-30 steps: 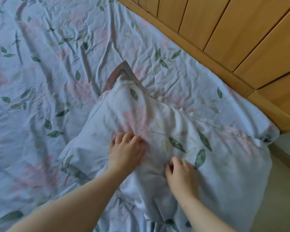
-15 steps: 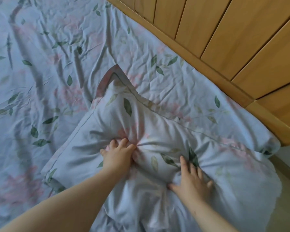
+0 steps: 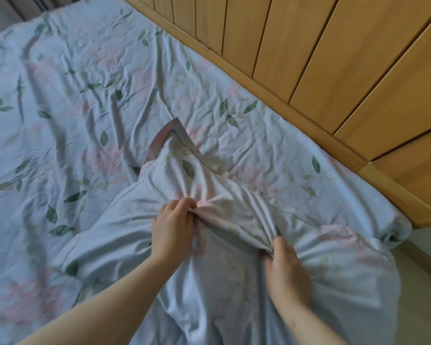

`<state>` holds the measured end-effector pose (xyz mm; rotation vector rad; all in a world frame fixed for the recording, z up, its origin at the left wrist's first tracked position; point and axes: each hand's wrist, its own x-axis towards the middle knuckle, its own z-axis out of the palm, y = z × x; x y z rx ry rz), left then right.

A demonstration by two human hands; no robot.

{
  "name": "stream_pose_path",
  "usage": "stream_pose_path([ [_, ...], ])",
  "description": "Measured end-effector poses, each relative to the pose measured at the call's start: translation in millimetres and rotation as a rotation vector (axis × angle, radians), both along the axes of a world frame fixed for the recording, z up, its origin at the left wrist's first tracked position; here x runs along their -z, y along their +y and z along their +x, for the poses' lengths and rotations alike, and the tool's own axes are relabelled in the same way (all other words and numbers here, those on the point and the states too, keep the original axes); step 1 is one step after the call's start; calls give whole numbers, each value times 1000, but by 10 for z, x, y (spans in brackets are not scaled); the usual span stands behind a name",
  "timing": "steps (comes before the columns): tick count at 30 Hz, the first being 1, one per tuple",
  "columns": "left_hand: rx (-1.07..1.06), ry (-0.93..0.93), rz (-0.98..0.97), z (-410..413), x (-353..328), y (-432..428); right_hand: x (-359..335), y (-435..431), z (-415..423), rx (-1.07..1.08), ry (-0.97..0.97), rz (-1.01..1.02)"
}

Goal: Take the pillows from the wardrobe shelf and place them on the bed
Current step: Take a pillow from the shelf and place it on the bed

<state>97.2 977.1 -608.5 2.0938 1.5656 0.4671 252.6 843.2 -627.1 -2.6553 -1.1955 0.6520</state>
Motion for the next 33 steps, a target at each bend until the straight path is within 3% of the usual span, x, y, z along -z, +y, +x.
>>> stream_pose_path([
  [5,13,-38,110,146,-373,257,-375,237,152,33,44,74],
  [11,64,-55,213,483,-818,868,-577,753,434,130,135,324],
  [15,49,-30,267,832,-1101,1409,-755,1307,730,71,-13,434],
  [18,3,-18,290,1064,-1251,1816,-908,1762,933,73,8,505],
  [24,107,301,-75,1390,-862,2138,-777,2246,1267,-39,137,371],
  [33,243,287,-355,1628,2,1634,-170,1537,1555,58,-81,74],
])
